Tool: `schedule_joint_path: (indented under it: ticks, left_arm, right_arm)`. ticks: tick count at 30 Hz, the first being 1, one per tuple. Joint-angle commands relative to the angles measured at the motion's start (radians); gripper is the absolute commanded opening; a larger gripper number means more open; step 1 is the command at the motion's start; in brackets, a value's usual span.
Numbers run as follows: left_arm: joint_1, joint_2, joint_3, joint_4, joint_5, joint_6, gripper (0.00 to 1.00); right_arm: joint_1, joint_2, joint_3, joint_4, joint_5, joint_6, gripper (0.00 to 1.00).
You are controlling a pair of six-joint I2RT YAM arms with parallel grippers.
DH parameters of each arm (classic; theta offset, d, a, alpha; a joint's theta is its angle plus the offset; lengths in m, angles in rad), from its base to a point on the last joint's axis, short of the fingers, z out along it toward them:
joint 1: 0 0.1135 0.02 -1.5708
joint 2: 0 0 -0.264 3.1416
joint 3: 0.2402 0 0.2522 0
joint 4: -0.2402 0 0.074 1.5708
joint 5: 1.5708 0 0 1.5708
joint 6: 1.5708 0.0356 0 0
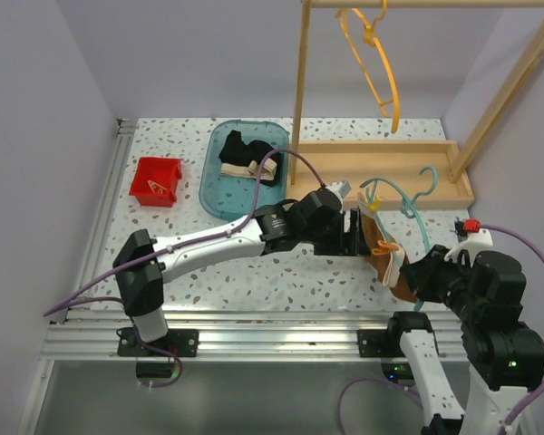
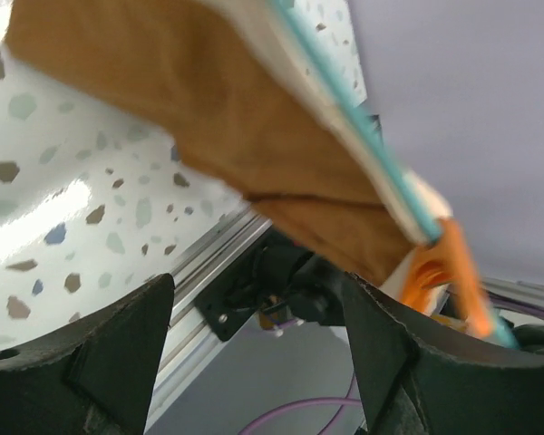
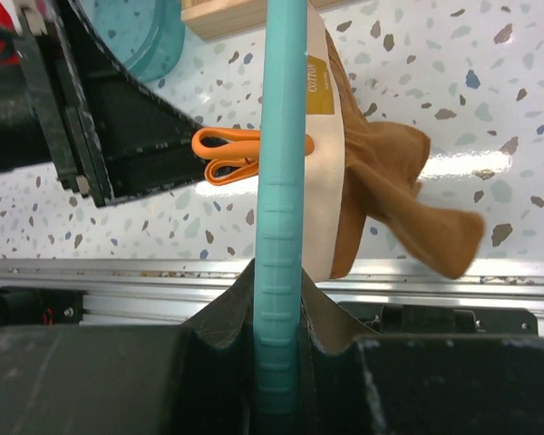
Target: Remove the underwear clipped to the hanger
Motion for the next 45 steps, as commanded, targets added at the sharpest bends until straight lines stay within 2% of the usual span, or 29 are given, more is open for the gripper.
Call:
schedule_joint_path:
  ticks: [1,4,7,12,19,25,30,33,36,37,41,42,45]
  left_arm:
    - [-0.009,-0.085,-0.088,0.077,-0.007,-0.029,0.77]
    - [-0.009,-0.127,-0.141,0.123,-0.024,-0.048,0.77]
    - [-0.009,-0.183,-0.184,0.186,-0.068,-0.084,0.82]
    - [-0.003,-0.236,-0.206,0.281,-0.086,-0.150,0.99]
    - [0.026,-0.106,-0.201,0.516,0.247,-0.357,1.00]
    - [0.025,-0.026,-0.227,0.675,0.364,-0.483,1.00]
    - [0.026,0.011,-0.215,0.772,0.384,-0.551,1.00]
    - [0.026,0.031,-0.203,0.808,0.393,-0.571,0.91]
    - [0.021,0.046,-0.206,0.861,0.416,-0.577,0.61]
    - [0.020,0.052,-0.207,0.883,0.436,-0.577,0.42]
    - [0.015,0.059,-0.235,0.898,0.461,-0.566,0.07]
    - [0.015,0.054,-0.246,0.906,0.462,-0.566,0.00]
    - [0.015,0.039,-0.270,0.920,0.471,-0.557,0.00]
  right_arm:
    - [0.001,0.025,0.055,0.064,0.032,-0.007,0.00]
    - [0.003,0.035,0.055,0.069,0.029,-0.009,0.00]
    - [0.001,0.035,0.047,0.075,0.012,-0.010,0.00]
    - [0.006,0.029,0.034,0.068,0.004,-0.023,0.00]
    - [0.009,0.023,0.020,0.066,-0.009,-0.030,0.00]
    - [0.013,0.017,0.020,0.065,-0.014,-0.038,0.00]
    - [0.015,0.006,0.011,0.061,-0.016,-0.043,0.00]
    - [0.016,0.005,0.012,0.060,-0.006,-0.044,0.00]
    - [0.016,0.005,0.012,0.060,0.000,-0.046,0.00]
    - [0.016,0.005,0.014,0.060,0.001,-0.046,0.00]
    - [0.020,0.009,0.020,0.063,0.003,-0.049,0.00]
    - [0.021,0.011,0.021,0.063,0.007,-0.049,0.00]
    - [0.023,0.012,0.027,0.063,0.007,-0.049,0.00]
